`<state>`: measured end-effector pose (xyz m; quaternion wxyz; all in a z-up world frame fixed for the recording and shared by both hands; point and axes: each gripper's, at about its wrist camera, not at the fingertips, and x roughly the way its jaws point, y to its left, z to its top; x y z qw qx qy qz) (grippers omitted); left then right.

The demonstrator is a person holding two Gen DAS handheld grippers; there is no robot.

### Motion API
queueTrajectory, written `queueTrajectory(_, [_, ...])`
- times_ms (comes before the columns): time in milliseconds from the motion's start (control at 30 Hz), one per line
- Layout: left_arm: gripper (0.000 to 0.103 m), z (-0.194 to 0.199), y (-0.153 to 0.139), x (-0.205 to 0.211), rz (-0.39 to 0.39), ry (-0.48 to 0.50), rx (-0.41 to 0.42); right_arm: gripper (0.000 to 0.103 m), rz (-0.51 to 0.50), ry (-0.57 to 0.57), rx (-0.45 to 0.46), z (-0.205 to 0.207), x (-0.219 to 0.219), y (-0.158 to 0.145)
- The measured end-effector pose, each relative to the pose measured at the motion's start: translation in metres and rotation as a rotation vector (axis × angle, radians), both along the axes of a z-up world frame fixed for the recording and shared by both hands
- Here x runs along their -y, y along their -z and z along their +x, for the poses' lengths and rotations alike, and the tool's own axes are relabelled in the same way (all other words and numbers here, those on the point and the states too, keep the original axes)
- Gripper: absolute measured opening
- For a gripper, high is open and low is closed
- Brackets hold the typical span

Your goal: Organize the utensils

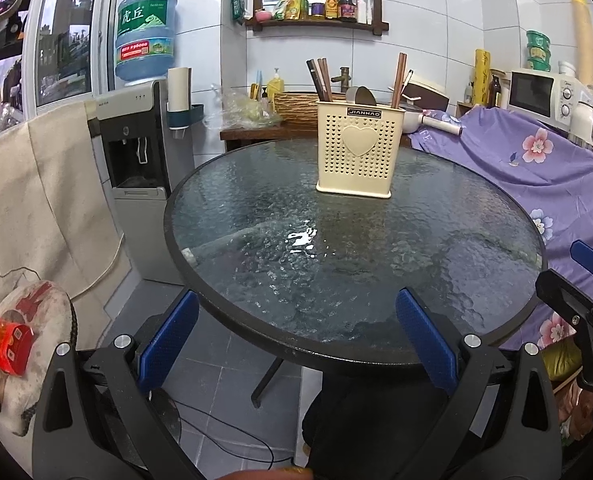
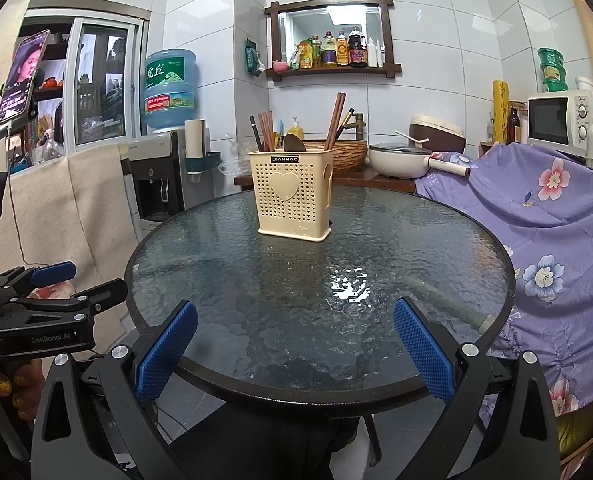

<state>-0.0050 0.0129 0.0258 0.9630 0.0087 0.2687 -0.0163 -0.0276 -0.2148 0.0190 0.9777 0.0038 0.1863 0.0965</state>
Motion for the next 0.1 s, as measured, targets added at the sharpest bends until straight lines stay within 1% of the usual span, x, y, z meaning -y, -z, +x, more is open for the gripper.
queueTrajectory(100, [0.097, -0.0008, 0.0003, 0.0001, -0.001, 0.001, 0.003, 0.097, 0.001, 0.0, -0.001, 0.0021, -0.0003, -0.0011])
